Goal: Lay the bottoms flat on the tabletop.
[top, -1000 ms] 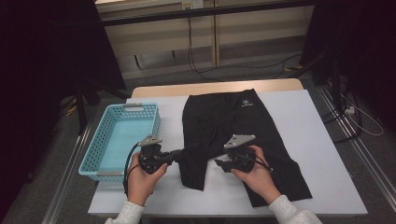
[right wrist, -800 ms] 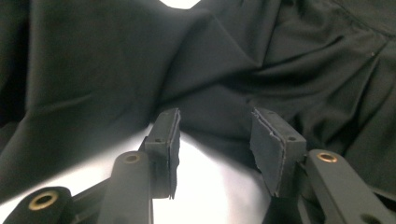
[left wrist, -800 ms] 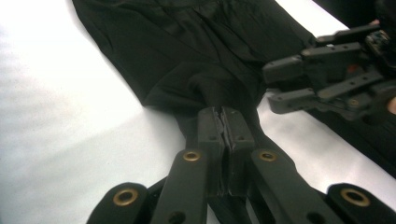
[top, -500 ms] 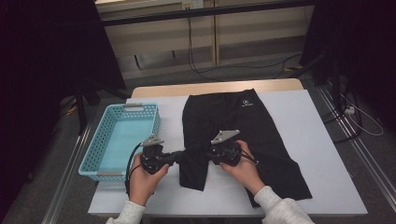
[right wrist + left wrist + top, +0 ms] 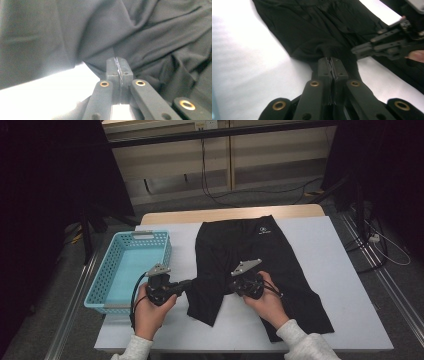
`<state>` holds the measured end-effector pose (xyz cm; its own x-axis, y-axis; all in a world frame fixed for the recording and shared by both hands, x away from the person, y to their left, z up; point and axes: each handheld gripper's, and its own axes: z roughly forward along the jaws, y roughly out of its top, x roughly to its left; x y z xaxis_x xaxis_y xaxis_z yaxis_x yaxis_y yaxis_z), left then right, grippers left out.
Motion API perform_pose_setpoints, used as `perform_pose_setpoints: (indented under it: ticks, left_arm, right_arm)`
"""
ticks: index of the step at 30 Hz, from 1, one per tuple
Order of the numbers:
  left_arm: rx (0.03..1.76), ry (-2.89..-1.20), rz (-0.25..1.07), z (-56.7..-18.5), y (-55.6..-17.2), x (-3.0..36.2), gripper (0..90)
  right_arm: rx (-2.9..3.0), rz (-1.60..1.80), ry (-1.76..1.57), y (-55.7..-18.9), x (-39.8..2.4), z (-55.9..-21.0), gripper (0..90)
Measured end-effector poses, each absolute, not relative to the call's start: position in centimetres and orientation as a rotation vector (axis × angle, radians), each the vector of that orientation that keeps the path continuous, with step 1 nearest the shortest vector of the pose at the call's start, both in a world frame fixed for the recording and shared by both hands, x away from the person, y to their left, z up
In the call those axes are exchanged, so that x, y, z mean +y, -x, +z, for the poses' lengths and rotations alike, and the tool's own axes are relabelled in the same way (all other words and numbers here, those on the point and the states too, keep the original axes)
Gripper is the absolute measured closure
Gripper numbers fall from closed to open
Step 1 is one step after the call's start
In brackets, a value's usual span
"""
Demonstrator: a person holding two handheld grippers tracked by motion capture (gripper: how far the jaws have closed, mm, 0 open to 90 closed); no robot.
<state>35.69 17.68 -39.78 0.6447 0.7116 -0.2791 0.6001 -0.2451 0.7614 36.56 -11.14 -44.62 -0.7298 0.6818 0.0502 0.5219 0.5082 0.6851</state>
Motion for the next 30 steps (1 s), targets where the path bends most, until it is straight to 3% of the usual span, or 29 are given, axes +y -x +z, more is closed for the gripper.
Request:
perform_pose_setpoints:
  ticks: [11, 19, 23, 26, 30]
  left_arm:
    - [1.048, -1.981, 0.193, -40.0, -35.5, 17.5, 84.5]
    - [0.955, -1.987, 0.205, -39.6, -34.9, 15.9, 54.1]
    - [0.911, -2.086, 0.177, -41.6, -34.9, 13.6, 49.7]
    - [0.903, -2.138, 0.152, -43.1, -34.8, 12.4, 51.0]
    - [0.952, -2.177, 0.098, -44.6, -35.2, 12.8, 73.5]
  right_arm:
    - [2.486, 1.019, -1.034, -36.1, -13.4, -43.8, 90.0]
    - [2.502, 1.035, -1.028, -36.0, -12.9, -44.1, 90.0]
    - [2.511, 1.026, -1.037, -36.1, -12.5, -44.4, 90.0]
    - [2.532, 0.993, -1.008, -36.0, -11.9, -44.7, 90.0]
    - [2.535, 0.979, -0.986, -35.8, -11.5, -44.8, 90.0]
